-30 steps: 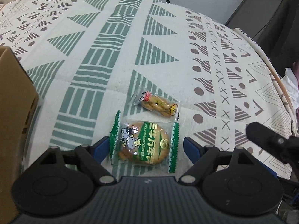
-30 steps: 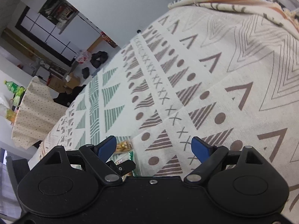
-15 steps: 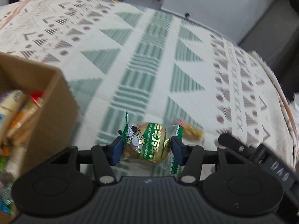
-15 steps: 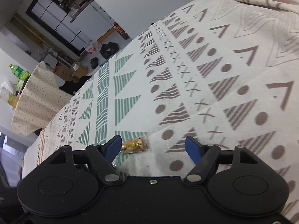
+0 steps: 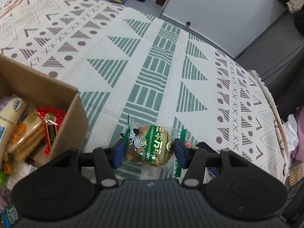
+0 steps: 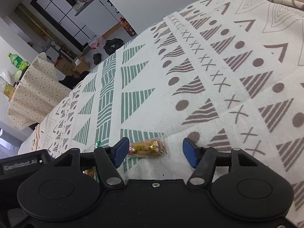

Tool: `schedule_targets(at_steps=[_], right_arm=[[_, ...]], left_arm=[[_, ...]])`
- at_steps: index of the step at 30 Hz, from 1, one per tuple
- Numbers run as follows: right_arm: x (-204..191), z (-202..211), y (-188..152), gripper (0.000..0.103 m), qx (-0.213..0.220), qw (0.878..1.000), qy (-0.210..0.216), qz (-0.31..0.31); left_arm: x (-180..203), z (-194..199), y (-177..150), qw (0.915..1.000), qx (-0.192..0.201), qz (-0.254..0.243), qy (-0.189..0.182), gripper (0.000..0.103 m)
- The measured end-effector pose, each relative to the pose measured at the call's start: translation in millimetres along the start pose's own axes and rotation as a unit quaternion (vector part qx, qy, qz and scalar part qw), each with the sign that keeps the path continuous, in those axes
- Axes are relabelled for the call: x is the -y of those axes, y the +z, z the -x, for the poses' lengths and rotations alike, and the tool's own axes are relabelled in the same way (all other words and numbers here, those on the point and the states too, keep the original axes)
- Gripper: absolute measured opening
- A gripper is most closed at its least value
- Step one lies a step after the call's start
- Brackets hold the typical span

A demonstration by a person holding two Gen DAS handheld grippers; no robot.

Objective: Organize snacks

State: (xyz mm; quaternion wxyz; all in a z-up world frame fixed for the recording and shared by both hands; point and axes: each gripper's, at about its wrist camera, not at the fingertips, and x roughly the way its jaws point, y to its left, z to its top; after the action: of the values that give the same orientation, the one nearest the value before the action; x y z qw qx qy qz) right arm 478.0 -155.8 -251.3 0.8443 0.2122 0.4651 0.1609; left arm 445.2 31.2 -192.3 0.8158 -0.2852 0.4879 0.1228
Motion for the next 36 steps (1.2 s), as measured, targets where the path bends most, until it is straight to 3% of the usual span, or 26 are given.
schedule_targets(at_steps=[3,5,7,12,13,21,36], right_arm=[[0,-2,-1,0.061,0.009,1.000,0.002,-0.001],[0,-5,-2,0.047,0.009,1.000,-0.002,0.005],[2,-7,-3,0.025,0.001,1.000,-0.002,0.006],[2,-2,-4,0.021,-0.011,1.000,0.004,0.012],[2,0,-4,0.012,-0.013,1.000,0.006,0.010],[3,18,-2,0.011,-0.017,1.000,0.018,0.010],[-2,73,6,0.011,0.027,0.996,0.087,-0.003]], left_arm=[[-2,-3,0,0.9999,-0.010,0.007,-0.003,0.054],[-3,-4,-1,0.9998,-0.014,0.010,-0.004,0.054],[-4,-7,-3,0.9997,-0.019,0.014,-0.004,0.054],[-4,-6,-8,0.9998,-0.019,0.011,0.005,0.054],[-3,-5,-10,0.9997,-0.019,0.010,0.007,0.054],[2,12,-21,0.9997,-0.011,0.005,0.023,0.054],[14,72,-36,0.9980,0.046,-0.004,0.042,0.054]])
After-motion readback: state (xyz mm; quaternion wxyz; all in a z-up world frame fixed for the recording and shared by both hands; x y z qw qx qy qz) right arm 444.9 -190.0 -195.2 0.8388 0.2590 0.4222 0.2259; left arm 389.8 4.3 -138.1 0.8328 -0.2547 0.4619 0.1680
